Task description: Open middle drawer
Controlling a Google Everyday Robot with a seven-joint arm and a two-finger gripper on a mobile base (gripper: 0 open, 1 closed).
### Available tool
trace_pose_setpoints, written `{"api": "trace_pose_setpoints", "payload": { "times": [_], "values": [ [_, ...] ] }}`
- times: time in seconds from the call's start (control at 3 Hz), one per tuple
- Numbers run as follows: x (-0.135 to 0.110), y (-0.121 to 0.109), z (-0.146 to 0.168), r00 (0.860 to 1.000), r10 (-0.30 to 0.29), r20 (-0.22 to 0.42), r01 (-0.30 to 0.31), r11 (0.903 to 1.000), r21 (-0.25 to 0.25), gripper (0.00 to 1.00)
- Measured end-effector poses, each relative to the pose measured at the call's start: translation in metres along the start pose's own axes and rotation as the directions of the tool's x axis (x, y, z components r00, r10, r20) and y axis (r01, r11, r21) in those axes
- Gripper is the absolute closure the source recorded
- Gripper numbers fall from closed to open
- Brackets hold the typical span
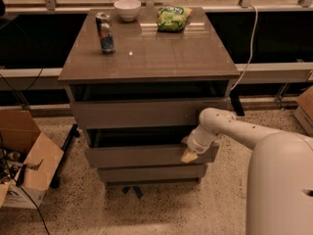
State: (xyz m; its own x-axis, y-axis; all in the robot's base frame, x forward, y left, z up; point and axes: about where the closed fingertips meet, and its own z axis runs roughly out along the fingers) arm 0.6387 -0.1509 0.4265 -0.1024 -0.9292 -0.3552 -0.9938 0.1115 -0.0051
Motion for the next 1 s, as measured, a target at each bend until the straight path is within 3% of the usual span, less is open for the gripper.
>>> {"api": "trace_pose_setpoints", "payload": {
  "times": [0.33,0.67,1.0],
  "values": [
    [-0.0012,0.0000,-0.0031,1.000,0.000,0.000,0.000,1.0000,0.000,0.85],
    [-0.0032,0.0000,-0.0086,1.000,0.000,0.000,0.000,1.0000,0.000,1.00],
    [-0.0045,-0.0001,-0.0119,1.000,0.000,0.000,0.000,1.0000,0.000,1.00]
  ]
}}
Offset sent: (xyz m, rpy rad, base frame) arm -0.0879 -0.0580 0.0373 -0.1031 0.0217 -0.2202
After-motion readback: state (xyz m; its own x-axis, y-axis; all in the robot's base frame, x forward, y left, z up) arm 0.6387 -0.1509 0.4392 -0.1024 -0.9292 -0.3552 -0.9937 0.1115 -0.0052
